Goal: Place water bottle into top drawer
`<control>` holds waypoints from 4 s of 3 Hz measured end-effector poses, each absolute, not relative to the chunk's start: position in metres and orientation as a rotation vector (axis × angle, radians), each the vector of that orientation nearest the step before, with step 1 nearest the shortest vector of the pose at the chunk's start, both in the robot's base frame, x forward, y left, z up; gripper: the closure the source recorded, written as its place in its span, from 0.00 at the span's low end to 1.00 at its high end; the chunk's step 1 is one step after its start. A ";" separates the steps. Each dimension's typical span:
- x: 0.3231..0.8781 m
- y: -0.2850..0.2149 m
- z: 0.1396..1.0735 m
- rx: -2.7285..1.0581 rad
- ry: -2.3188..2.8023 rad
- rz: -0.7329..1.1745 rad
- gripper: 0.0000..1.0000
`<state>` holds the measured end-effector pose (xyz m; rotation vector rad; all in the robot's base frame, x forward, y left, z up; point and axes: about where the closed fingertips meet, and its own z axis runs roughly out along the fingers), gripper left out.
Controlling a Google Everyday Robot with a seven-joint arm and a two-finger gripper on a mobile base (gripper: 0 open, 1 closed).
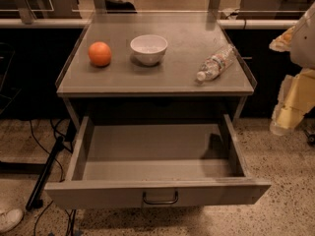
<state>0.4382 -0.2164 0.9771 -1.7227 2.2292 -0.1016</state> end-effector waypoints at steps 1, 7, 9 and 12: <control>0.438 -0.216 0.977 -1.723 2.229 -0.102 0.00; 0.511 -0.233 0.955 -1.163 2.624 -0.234 0.00; 0.514 -0.235 0.955 -1.128 2.634 -0.239 0.00; 0.530 -0.222 0.948 -0.799 2.823 -0.166 0.00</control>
Offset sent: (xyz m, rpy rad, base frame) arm 0.0507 0.0154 -0.0240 -0.0051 0.0222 -0.1302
